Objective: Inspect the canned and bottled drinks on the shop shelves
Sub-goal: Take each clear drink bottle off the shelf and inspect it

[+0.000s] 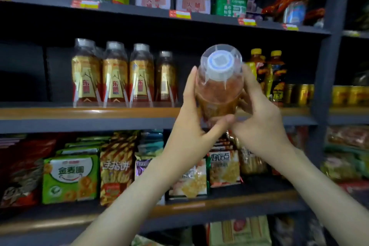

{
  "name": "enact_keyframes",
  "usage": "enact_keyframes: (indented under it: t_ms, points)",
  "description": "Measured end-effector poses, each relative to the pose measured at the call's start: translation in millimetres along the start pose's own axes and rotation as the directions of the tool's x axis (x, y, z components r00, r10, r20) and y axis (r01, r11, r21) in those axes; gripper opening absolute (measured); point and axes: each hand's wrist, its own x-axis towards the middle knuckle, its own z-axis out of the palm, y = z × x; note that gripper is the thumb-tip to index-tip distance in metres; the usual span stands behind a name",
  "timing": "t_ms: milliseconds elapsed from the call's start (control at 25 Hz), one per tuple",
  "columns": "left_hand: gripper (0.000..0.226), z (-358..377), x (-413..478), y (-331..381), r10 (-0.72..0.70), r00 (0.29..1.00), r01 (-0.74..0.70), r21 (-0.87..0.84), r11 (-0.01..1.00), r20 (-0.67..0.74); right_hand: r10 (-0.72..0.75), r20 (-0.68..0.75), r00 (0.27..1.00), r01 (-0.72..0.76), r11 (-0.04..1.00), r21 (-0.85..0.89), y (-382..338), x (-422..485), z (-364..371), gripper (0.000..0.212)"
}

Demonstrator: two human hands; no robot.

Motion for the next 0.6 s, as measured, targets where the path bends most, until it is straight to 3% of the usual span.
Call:
enact_keyframes:
  t_ms: [200, 360, 520, 600]
  points:
    - [0.067, 43.8, -90.4, 2.8, -0.337, 0.938, 0.335, -0.043, 0.941, -0.074, 0.228, 0.267, 0.936, -0.268, 0.955, 0.127, 15.5, -108.5, -1.9, 0.096]
    - [0.058, 87.9, -169.6, -4.8, -0.720, 0.692, 0.712, -0.117, 0.693, -0.054, 0.347, 0.503, 0.791, -0.466, 0.875, 0.130, 38.7, -197.1, -2.2, 0.097]
    - [0.043, 122.1, -229.6, -1.6, -0.898, 0.433, 0.879, -0.186, 0.439, -0.071, 0.442, 0.624, 0.645, -0.570, 0.822, 0.007, 51.2, -273.3, -8.1, 0.102]
    - [0.051, 131.5, -249.5, -2.8, -0.952, 0.291, 0.920, -0.244, 0.306, -0.094, 0.516, 0.647, 0.562, -0.594, 0.796, -0.118, 48.4, -303.4, -5.8, 0.103]
